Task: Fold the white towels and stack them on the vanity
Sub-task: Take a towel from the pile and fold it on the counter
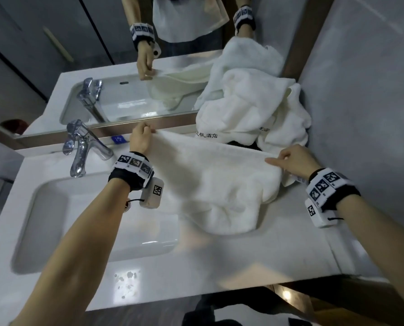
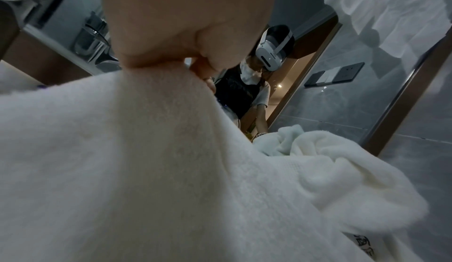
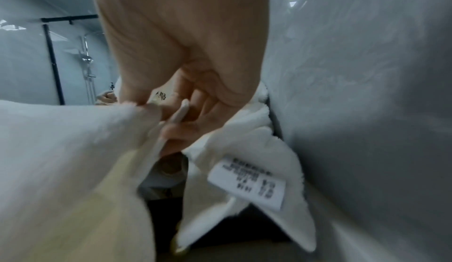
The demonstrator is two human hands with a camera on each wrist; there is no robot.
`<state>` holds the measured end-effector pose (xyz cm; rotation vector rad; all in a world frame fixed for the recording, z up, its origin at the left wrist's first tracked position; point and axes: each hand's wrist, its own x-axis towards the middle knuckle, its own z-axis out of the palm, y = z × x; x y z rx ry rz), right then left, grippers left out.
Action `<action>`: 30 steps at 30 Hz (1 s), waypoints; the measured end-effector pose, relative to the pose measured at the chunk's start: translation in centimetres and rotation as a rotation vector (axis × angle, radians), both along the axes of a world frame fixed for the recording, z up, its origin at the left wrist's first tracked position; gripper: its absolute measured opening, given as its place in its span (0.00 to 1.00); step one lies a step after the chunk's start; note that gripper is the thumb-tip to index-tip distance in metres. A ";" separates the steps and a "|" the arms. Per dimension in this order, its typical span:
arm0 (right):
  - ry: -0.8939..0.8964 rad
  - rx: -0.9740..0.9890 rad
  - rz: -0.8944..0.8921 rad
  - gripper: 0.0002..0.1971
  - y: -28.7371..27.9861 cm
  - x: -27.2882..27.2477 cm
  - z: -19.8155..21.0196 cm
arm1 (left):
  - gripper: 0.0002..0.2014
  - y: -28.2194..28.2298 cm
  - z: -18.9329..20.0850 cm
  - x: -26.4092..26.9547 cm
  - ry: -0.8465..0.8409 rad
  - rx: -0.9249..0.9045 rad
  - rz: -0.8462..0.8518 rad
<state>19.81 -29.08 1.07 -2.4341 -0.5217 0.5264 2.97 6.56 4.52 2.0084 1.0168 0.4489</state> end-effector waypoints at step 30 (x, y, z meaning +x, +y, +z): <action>0.228 0.556 -0.349 0.15 -0.2 -2.8 -2.2 | 0.12 3.2 -7.2 -5.0 0.007 -0.379 -0.035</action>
